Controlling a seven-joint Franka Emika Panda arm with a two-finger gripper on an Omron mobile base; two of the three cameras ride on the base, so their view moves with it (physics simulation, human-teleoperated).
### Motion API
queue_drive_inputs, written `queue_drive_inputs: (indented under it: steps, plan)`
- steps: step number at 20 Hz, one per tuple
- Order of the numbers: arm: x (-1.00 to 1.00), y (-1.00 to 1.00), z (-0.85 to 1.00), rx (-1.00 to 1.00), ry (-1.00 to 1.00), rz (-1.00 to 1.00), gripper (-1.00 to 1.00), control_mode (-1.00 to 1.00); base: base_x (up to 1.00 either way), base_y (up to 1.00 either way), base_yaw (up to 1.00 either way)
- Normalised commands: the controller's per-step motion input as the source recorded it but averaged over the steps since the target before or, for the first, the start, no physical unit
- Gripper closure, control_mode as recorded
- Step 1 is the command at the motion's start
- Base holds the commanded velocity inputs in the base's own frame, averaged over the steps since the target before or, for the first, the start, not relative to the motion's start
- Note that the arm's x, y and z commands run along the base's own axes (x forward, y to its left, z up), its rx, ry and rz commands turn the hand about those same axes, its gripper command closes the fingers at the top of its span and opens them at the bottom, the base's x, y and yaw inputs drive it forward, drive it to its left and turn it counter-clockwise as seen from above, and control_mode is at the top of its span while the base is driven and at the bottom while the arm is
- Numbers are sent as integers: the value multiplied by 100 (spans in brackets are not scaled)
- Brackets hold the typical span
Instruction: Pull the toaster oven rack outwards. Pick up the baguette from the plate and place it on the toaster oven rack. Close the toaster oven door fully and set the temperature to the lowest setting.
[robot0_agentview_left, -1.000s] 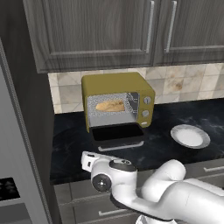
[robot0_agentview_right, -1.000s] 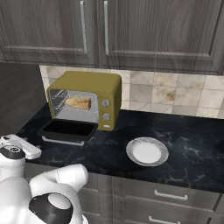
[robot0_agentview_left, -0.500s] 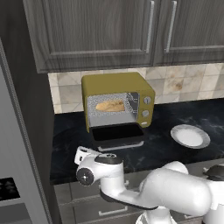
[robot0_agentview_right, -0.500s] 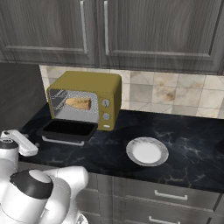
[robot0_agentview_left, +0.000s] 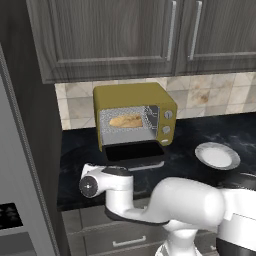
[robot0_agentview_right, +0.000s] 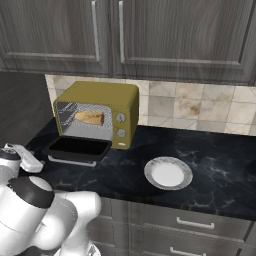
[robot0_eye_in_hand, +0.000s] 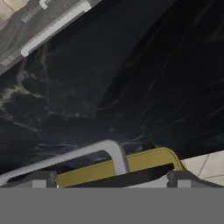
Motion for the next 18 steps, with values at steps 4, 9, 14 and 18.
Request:
queue_drive_inputs:
  steps: [4, 9, 14, 18]
  plan:
    - [16, -1, -23, 0, 0, 0, -100, -100, 0, 0, 0]
    - [14, 0, -34, 0, 0, 0, -100, -100, 0, 0, 0]
    - [20, 0, -15, 0, 0, -3, -100, -100, 0, 0, 0]
    - [17, 0, -4, 0, 0, -7, -100, -100, 0, 0, 0]
